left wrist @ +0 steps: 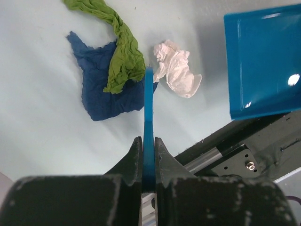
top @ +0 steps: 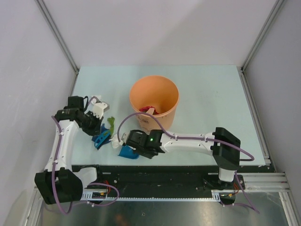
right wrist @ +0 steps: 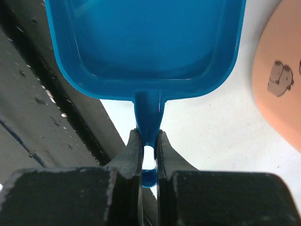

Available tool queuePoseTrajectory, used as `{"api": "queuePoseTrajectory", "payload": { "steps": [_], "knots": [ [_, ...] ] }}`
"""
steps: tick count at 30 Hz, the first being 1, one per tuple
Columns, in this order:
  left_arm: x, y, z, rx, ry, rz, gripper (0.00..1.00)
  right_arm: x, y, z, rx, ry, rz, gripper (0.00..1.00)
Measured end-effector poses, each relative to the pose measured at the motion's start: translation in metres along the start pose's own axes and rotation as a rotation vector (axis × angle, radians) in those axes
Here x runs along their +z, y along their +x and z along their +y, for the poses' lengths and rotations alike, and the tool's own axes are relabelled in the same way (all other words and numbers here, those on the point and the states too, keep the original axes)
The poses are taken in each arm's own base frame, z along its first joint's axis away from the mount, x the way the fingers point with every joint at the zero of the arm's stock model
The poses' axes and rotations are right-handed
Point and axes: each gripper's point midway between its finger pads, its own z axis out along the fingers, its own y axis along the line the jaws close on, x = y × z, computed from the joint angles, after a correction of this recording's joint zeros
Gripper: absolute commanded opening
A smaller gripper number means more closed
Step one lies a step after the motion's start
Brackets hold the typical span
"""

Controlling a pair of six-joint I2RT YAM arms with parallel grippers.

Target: Sweep away the paper scraps from the table

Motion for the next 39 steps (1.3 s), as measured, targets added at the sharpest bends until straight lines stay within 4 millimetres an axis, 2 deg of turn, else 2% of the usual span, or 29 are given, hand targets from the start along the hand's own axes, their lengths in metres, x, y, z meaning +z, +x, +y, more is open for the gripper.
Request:
{"api": "queuePoseTrajectory", "payload": {
  "steps": [6,12,17,21,25,31,35,39],
  "knots": [
    [0.011,0.002,-0.005,0.014,0.035,0.031,0.0,0.006,0.018,-0.015,0.053,0.002,0.079,0.0],
    [0.023,-0.003,-0.017,0.055,0.099,0.046,0.0,0.039,0.022,-0.019,0.057,0.004,0.135,0.0],
    [0.029,-0.009,-0.031,0.078,0.179,0.026,0.0,0.067,0.001,-0.018,0.046,0.016,0.105,0.0],
    [0.028,-0.016,-0.049,0.113,0.26,-0.018,0.0,0.074,-0.027,-0.023,0.069,0.019,-0.002,0.0],
    [0.024,-0.019,-0.056,0.139,0.277,-0.039,0.0,0.079,-0.041,-0.027,0.087,0.026,-0.089,0.0],
    [0.01,-0.021,-0.042,0.141,0.189,-0.047,0.0,0.072,-0.031,-0.027,0.08,0.026,-0.109,0.0],
    [-0.016,-0.039,-0.024,0.167,0.059,-0.114,0.0,0.057,-0.035,-0.021,0.052,0.02,-0.135,0.0],
    [-0.042,-0.053,-0.01,0.196,-0.055,-0.165,0.0,0.032,-0.042,-0.009,0.002,0.003,-0.169,0.0]
  ]
}}
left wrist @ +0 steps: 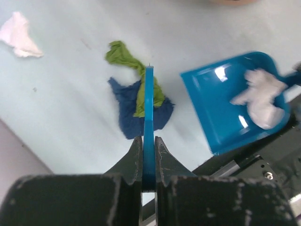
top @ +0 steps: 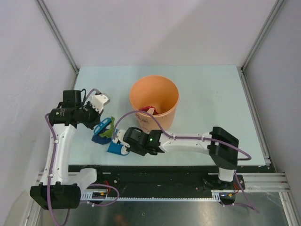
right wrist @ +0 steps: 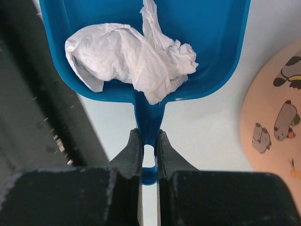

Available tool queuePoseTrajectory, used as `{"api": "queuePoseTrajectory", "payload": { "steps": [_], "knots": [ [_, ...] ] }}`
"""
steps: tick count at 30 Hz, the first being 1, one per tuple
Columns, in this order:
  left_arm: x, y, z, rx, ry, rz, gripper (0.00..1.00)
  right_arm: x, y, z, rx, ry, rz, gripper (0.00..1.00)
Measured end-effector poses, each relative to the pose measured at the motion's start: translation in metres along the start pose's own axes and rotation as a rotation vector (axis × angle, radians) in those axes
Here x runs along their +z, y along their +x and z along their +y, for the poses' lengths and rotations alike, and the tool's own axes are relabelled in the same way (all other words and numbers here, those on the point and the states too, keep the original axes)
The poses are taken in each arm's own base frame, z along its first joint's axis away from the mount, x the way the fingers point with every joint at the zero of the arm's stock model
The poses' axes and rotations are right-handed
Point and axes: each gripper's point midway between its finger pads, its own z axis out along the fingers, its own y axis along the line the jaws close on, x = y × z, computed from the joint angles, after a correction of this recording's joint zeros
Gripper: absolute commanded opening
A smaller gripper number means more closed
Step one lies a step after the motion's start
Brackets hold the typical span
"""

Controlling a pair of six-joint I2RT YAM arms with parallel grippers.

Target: Sweep away the paper scraps from the table

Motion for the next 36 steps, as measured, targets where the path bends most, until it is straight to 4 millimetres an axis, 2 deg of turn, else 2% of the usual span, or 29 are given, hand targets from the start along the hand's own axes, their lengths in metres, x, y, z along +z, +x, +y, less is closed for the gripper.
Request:
{"api": "queuePoseTrajectory", "payload": {
  "steps": [3,8,12,16,20,22,24,28,32,36],
  "knots": [
    [-0.004,0.003,0.015,-0.031,-0.047,0.013,0.0,-0.03,-0.005,0.012,-0.041,-0.04,-0.019,0.0],
    [0.005,0.019,0.038,-0.11,-0.071,0.073,0.0,-0.085,-0.005,0.022,-0.075,-0.094,-0.034,0.0],
    [0.01,0.022,0.043,-0.115,-0.073,0.093,0.0,-0.122,-0.012,0.016,-0.068,-0.097,-0.023,0.0],
    [0.012,0.022,0.045,-0.113,-0.076,0.09,0.0,-0.159,-0.033,-0.001,-0.033,-0.055,-0.043,0.0],
    [0.017,0.028,0.041,-0.121,-0.062,0.105,0.0,-0.201,-0.063,-0.043,0.04,0.049,-0.125,0.0],
    [0.018,0.031,0.039,-0.124,-0.057,0.111,0.0,-0.218,-0.068,-0.082,0.098,0.172,-0.149,0.0],
    [0.018,0.033,0.037,-0.123,-0.058,0.111,0.0,-0.231,-0.067,-0.119,0.139,0.305,-0.154,0.0],
    [0.013,0.032,0.038,-0.113,-0.081,0.101,0.0,-0.256,-0.044,-0.198,0.105,0.681,-0.074,0.0],
    [0.01,0.032,0.038,-0.109,-0.095,0.097,0.0,-0.262,-0.021,-0.234,-0.116,0.963,0.085,0.0],
    [0.01,0.031,0.038,-0.108,-0.095,0.097,0.0,-0.256,-0.016,-0.243,-0.403,1.102,0.212,0.0]
  ]
}}
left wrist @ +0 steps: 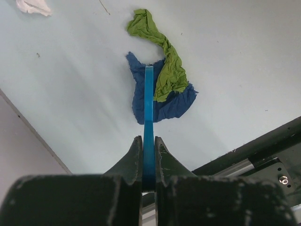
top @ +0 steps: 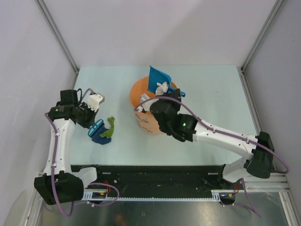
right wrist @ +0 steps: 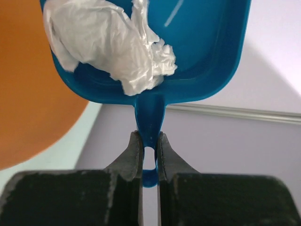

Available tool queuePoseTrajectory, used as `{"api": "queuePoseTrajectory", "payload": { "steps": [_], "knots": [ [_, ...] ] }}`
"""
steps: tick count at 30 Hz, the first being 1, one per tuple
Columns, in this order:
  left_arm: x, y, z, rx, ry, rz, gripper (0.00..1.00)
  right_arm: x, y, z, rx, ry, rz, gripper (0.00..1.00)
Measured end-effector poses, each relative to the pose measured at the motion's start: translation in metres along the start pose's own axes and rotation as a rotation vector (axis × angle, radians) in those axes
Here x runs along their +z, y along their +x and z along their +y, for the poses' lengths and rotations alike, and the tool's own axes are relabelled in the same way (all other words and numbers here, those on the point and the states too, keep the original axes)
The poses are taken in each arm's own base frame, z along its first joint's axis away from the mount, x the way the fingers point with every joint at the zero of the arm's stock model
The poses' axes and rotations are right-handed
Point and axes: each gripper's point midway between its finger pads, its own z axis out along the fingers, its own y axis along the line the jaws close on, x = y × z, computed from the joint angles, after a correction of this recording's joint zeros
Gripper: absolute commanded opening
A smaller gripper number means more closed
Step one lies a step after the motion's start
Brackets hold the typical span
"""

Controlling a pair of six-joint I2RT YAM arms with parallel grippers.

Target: Sweep away the paper scraps from the table

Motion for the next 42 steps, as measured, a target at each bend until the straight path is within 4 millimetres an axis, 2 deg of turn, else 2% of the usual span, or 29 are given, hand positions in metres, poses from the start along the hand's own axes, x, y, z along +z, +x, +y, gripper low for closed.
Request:
{"api": "queuePoseTrajectory", "payload": {
  "steps": [4,9,14,20,22,24,27,29,31,34,37,38,39,42],
  "knots": [
    [0.0,0.0,0.0,0.0,0.0,0.0,0.0,-0.005,0.0,-0.011,-0.218,0.092,-0.043,0.0],
    [0.001,0.001,-0.001,0.0,0.002,0.001,0.0,-0.016,0.009,-0.035,-0.335,0.194,-0.094,0.0],
    [0.0,0.001,-0.001,0.008,-0.002,-0.002,0.0,-0.016,0.015,-0.052,-0.342,0.271,-0.101,0.0],
    [0.001,0.004,-0.001,0.008,-0.002,0.004,0.0,-0.021,0.015,-0.076,-0.228,0.358,-0.102,0.0],
    [0.001,0.005,-0.002,0.008,-0.004,0.003,0.0,-0.029,0.002,-0.084,-0.138,0.358,-0.133,0.0],
    [-0.001,0.005,-0.003,0.01,-0.007,-0.001,0.0,-0.043,-0.024,-0.095,0.004,0.327,-0.211,0.0],
    [-0.002,0.004,-0.004,0.011,-0.006,-0.01,0.0,-0.072,-0.058,-0.108,0.204,0.237,-0.37,0.0],
    [-0.001,0.003,-0.004,0.009,-0.001,-0.013,0.0,-0.093,-0.081,-0.108,0.34,0.141,-0.472,0.0],
    [0.0,0.001,-0.005,-0.001,0.008,-0.018,0.0,-0.107,-0.103,-0.1,0.437,0.028,-0.55,0.0],
    [0.003,-0.002,-0.004,-0.016,0.014,-0.025,0.0,-0.117,-0.136,-0.061,0.508,-0.184,-0.626,0.0],
    [0.003,-0.003,-0.004,-0.025,0.011,-0.029,0.0,-0.124,-0.159,0.005,0.498,-0.425,-0.644,0.0],
    [0.003,-0.004,-0.003,-0.025,0.009,-0.031,0.0,-0.126,-0.164,0.023,0.493,-0.488,-0.639,0.0],
    [0.003,-0.004,-0.002,-0.029,0.002,-0.031,0.0,-0.129,-0.169,0.049,0.487,-0.583,-0.63,0.0],
    [0.003,-0.003,0.003,-0.028,-0.024,-0.027,0.0,-0.135,-0.176,0.104,0.476,-0.778,-0.583,0.0]
  ]
}}
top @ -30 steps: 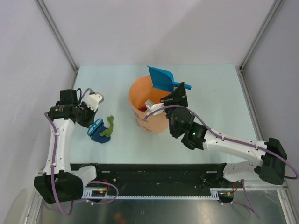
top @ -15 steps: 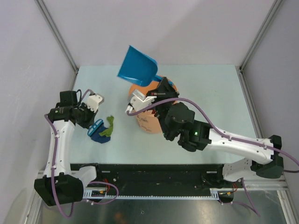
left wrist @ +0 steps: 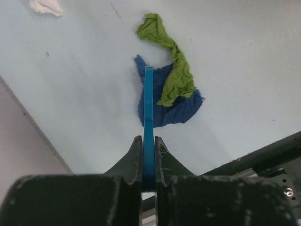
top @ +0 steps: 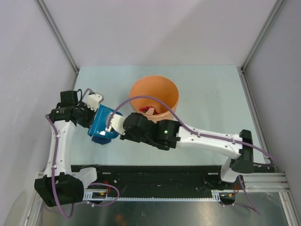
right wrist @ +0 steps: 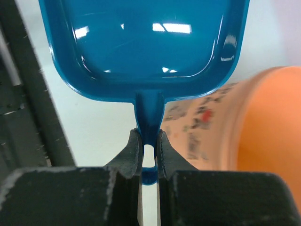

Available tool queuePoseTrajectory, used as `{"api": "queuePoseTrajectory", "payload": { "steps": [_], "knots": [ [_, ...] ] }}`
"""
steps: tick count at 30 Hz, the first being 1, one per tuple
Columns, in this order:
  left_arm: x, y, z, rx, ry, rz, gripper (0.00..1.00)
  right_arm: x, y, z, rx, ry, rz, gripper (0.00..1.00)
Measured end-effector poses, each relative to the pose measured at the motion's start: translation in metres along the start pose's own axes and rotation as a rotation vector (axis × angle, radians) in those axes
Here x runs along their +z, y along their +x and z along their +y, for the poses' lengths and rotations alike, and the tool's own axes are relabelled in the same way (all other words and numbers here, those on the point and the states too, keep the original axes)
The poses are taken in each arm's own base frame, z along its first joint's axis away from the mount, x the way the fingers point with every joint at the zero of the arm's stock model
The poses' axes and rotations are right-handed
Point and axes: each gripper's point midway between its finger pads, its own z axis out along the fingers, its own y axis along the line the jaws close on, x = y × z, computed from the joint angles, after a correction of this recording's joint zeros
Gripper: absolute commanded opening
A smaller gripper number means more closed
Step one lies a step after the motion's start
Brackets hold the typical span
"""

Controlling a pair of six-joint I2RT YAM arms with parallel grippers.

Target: Sweep away the paper scraps from the table

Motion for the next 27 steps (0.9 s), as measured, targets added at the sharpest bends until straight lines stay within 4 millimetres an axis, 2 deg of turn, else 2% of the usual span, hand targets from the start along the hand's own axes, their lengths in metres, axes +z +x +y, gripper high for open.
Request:
{"api": "queuePoseTrajectory", "payload": {
  "steps": [3,8,17,22,27],
  "knots": [
    [0.0,0.005,0.007,0.004,-0.045,0.015,0.0,0.028,0.03,0.028,0.093,-0.113,0.103,0.0],
    [-0.001,0.013,0.015,0.008,-0.106,0.046,0.0,0.063,0.083,0.058,0.207,-0.203,0.289,0.0],
    [-0.002,0.019,0.023,0.01,-0.158,0.068,0.0,0.096,0.157,0.099,0.276,-0.259,0.544,0.0],
    [0.006,0.025,0.028,0.007,-0.171,0.097,0.0,0.107,0.18,0.104,0.278,-0.26,0.627,0.0],
    [0.021,0.031,0.03,-0.002,-0.148,0.131,0.0,0.115,0.184,0.097,0.272,-0.229,0.653,0.0]
  ]
}}
